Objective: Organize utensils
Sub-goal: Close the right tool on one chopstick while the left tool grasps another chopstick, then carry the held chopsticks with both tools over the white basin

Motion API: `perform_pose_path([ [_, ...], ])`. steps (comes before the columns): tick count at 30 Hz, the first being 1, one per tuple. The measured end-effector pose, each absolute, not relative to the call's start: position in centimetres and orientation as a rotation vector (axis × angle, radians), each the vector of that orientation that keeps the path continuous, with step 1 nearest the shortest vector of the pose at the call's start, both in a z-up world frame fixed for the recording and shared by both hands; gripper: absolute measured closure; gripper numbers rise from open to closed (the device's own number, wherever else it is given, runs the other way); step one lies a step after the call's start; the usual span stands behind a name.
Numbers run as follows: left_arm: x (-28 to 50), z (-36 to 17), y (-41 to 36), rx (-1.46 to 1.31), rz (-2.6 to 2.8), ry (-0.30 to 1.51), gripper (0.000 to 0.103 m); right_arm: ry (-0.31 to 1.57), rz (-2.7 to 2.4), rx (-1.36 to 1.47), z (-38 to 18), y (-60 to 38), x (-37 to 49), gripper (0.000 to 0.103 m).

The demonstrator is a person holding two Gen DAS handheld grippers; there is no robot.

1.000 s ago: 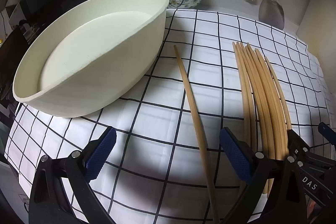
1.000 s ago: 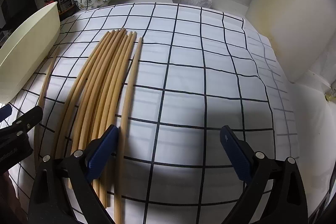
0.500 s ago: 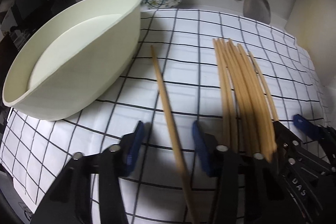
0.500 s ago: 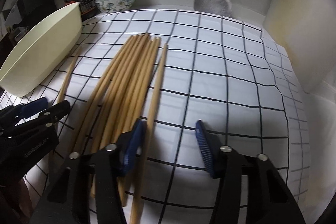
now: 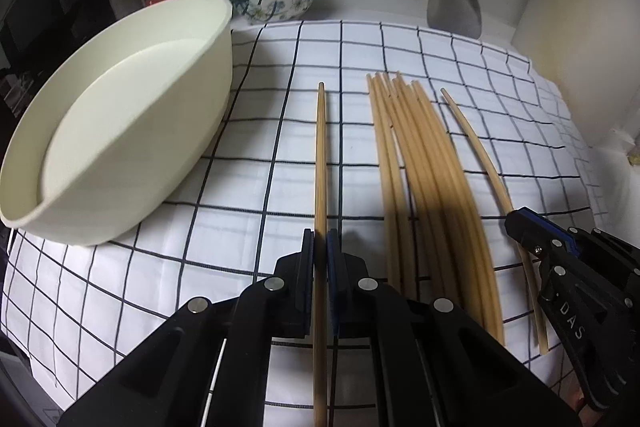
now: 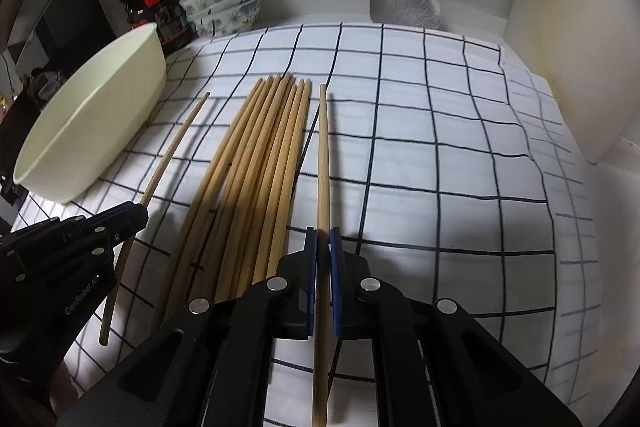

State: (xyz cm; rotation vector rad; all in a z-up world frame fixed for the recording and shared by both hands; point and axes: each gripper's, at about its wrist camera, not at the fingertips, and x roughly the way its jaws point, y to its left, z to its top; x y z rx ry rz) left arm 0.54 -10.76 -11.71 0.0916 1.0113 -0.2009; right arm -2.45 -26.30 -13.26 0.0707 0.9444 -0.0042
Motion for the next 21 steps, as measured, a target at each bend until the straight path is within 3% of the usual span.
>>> perform_pose_path([
  [11,1.1,-4.2,-8.6,0.050,-0.286,0.930,0.096,0.859,0.000,0.133,-6.9,-25.0,-3.0,0.097],
  [21,4.2,0.3,1.4,0.012,-0.195,0.880,0.096,0.784,0.138,0.144,-3.0,-16.6,0.6,0.097],
])
